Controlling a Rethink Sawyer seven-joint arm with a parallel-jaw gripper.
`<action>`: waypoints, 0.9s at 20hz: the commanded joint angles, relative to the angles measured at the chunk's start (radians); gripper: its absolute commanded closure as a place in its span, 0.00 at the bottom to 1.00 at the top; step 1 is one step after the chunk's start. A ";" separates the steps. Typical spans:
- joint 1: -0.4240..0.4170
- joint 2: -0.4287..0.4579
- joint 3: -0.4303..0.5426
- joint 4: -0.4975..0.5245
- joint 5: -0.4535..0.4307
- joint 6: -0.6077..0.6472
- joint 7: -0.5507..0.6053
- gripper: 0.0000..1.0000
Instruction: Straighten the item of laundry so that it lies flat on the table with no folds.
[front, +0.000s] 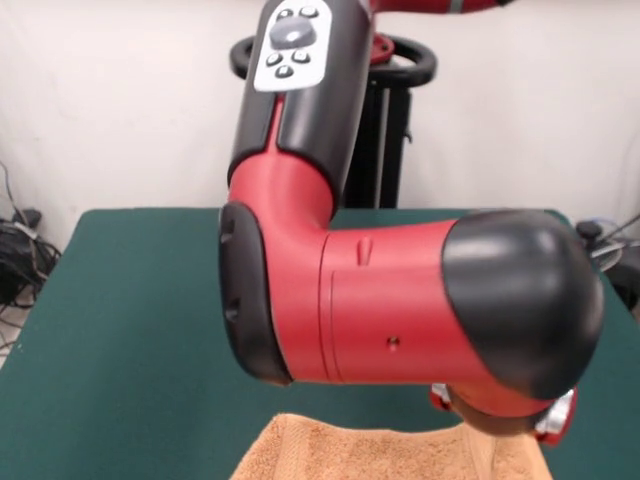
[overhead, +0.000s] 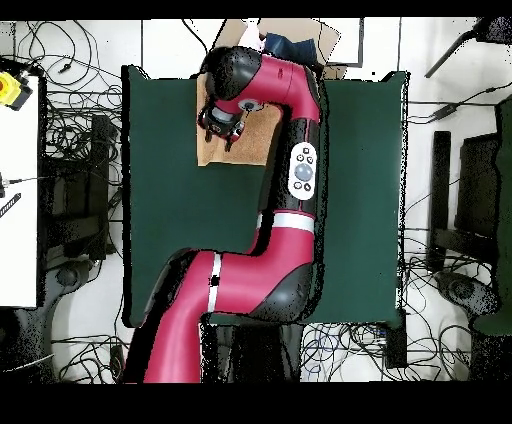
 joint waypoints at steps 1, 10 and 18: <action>-0.008 0.047 0.097 0.118 0.026 0.018 0.000 0.00; 0.001 0.051 0.081 0.112 0.002 -0.104 -0.012 0.00; 0.008 0.057 0.077 0.121 -0.001 -0.180 -0.010 0.00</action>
